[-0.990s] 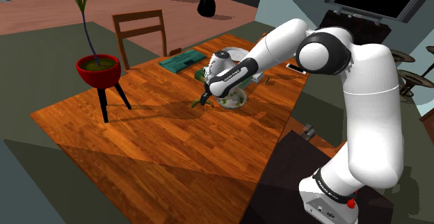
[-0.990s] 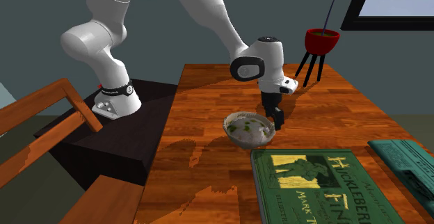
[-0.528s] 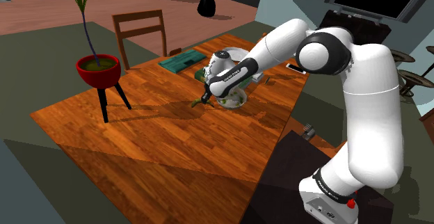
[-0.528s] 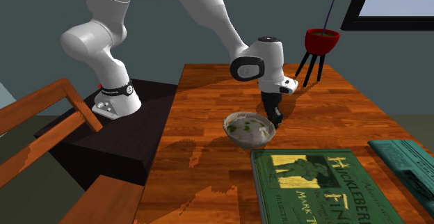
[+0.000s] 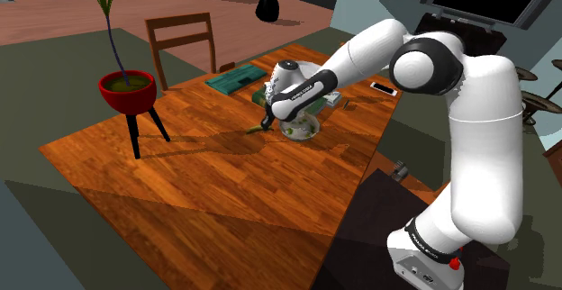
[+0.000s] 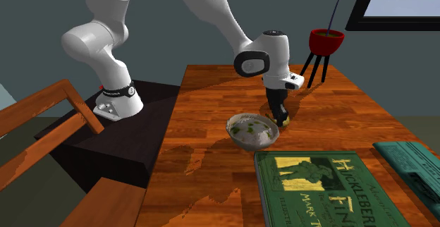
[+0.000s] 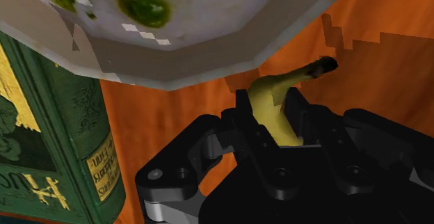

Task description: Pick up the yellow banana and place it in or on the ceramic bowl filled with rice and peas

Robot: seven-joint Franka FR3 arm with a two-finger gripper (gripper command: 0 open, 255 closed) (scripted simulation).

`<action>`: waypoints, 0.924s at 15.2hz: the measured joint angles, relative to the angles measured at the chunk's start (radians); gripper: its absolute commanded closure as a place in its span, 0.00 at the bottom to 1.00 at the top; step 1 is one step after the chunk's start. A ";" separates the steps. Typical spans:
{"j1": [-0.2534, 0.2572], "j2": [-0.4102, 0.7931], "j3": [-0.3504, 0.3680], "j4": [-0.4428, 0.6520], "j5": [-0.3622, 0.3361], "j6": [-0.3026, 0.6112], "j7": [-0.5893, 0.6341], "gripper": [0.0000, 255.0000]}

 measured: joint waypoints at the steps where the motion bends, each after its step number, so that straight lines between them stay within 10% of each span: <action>1: -0.001 -0.012 0.001 -0.003 0.001 -0.009 -0.002 1.00; 14: -0.006 -0.145 0.012 -0.016 0.013 -0.129 -0.018 1.00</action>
